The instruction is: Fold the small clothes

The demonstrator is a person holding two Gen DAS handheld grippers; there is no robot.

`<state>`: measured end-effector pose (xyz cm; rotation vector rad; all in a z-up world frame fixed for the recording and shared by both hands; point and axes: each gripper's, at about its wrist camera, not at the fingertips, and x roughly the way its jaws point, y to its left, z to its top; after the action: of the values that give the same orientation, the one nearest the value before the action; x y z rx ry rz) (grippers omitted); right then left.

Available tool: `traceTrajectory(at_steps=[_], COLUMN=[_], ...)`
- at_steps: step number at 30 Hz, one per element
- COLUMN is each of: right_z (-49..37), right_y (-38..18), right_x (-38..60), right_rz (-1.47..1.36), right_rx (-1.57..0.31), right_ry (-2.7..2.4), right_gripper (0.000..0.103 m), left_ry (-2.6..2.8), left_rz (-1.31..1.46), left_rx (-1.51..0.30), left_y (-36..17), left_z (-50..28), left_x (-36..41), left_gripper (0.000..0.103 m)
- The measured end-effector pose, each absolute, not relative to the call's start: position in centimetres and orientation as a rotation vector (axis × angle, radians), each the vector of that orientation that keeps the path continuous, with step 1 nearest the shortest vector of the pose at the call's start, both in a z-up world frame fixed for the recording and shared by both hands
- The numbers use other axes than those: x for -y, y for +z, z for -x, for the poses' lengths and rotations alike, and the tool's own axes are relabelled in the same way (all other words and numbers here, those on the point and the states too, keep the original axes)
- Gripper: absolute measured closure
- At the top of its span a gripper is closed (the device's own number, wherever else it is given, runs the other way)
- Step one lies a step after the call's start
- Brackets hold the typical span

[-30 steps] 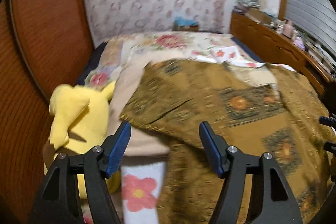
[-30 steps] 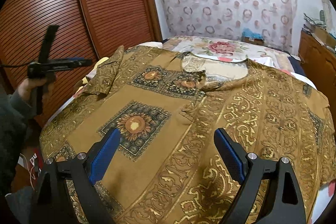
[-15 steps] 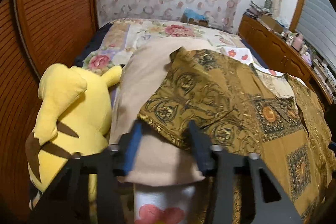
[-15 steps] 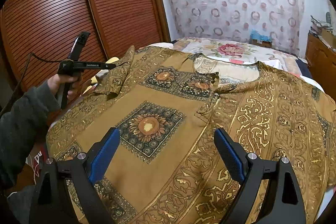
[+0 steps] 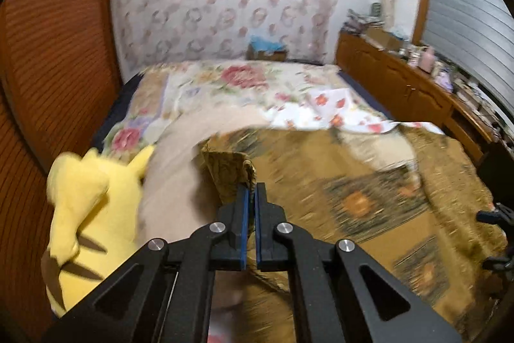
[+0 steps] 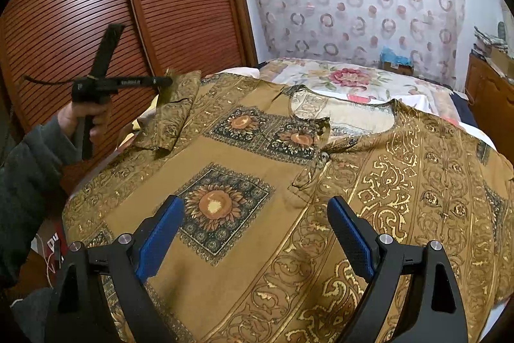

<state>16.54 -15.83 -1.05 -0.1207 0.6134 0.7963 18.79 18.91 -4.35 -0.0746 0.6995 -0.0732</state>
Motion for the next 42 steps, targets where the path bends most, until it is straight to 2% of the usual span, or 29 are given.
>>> traceTrajectory(at_steps=[6,7,9,10,11,12,13,14,23,31,38,42], right_z=[-16.5,-16.5,-16.5,-16.5,-16.5,-16.6,-16.7,-16.8,-17.8,-19.3,-20.3,-21.6], right_y=[-0.8,-0.9,-0.9,-0.9,-0.8,-0.8,-0.7,-0.7,-0.5,-0.7,0.0,-1.5], right_x=[16.1,16.2,16.6,16.9,17.2,17.5,18.0,18.3,23.1,29.2,33.7,36.0], right_rz=[0.116,0.117,0.116,0.114,0.112,0.108,0.104,0.104,0.104,0.090,0.072,0.053], right_rx=[-0.604,-0.604,-0.605,-0.604,-0.603,-0.602,-0.601,-0.600,-0.590,-0.600,-0.614,-0.675], right_ry=[0.798,0.796,0.789,0.782,0.777,0.772,0.765,0.757,0.641,0.466,0.343,0.278], right_gripper=[0.011,0.011,0.011,0.011,0.011,0.011,0.011,0.011,0.012,0.023,0.029,0.035], left_ry=[-0.128,-0.118,-0.119,-0.130,-0.140,-0.145,-0.139,-0.128,-0.168,-0.222,-0.243,-0.246], left_rz=[0.017,-0.001,-0.012,-0.005,0.003,0.007,0.005,-0.001,-0.043,-0.078,-0.106,-0.118], left_rx=[-0.696,-0.701,-0.699,-0.693,-0.685,-0.679,-0.680,-0.684,-0.776,-0.872,-0.914,-0.927], left_y=[-1.2,-0.9,-0.4,-0.2,-0.1,0.0,-0.1,-0.3,-4.9,-9.0,-10.2,-10.7], left_z=[-22.0,-22.5,-23.1,-23.1,-22.8,-22.5,-22.2,-21.6,-17.7,-16.9,-17.2,-17.3], left_x=[-14.7,-14.2,-13.5,-13.4,-13.4,-13.3,-13.2,-13.1,-9.9,-6.8,-5.5,-5.1], left_gripper=[0.099,0.094,0.076,0.060,0.051,0.048,0.039,0.035,0.034,0.034,0.034,0.034])
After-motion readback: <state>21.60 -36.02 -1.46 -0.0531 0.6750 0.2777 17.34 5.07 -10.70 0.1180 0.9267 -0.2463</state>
